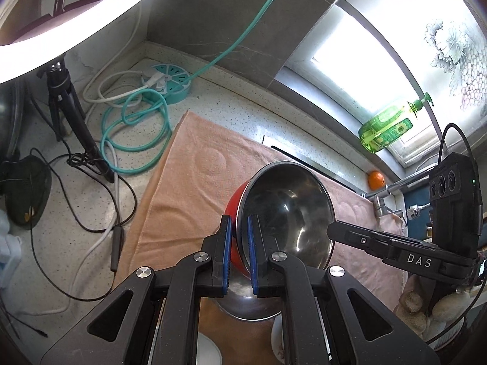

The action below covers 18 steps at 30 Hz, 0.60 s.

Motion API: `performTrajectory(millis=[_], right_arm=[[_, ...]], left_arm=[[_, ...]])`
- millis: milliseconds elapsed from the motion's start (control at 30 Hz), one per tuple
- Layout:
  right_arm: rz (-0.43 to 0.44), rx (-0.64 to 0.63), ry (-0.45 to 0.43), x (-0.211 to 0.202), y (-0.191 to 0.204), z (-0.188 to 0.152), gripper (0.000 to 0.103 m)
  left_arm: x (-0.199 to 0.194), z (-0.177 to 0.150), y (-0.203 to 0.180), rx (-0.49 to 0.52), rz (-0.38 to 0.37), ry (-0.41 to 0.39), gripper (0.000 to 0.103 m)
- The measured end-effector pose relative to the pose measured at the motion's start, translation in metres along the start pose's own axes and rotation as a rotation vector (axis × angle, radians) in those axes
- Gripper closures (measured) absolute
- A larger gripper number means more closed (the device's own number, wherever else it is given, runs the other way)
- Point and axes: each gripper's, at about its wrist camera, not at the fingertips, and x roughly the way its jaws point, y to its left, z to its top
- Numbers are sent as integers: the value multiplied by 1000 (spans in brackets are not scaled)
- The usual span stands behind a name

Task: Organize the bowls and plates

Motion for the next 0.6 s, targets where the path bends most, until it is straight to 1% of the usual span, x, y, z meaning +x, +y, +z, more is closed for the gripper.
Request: performTrajectory(millis=[433, 600], right_arm=[[-35, 40, 38, 17, -18, -28, 98], [-55, 49, 62, 30, -25, -35, 98]], left_arm=[[20, -23, -1, 8, -2, 64, 95], [27, -28, -3, 26, 13, 80, 95]])
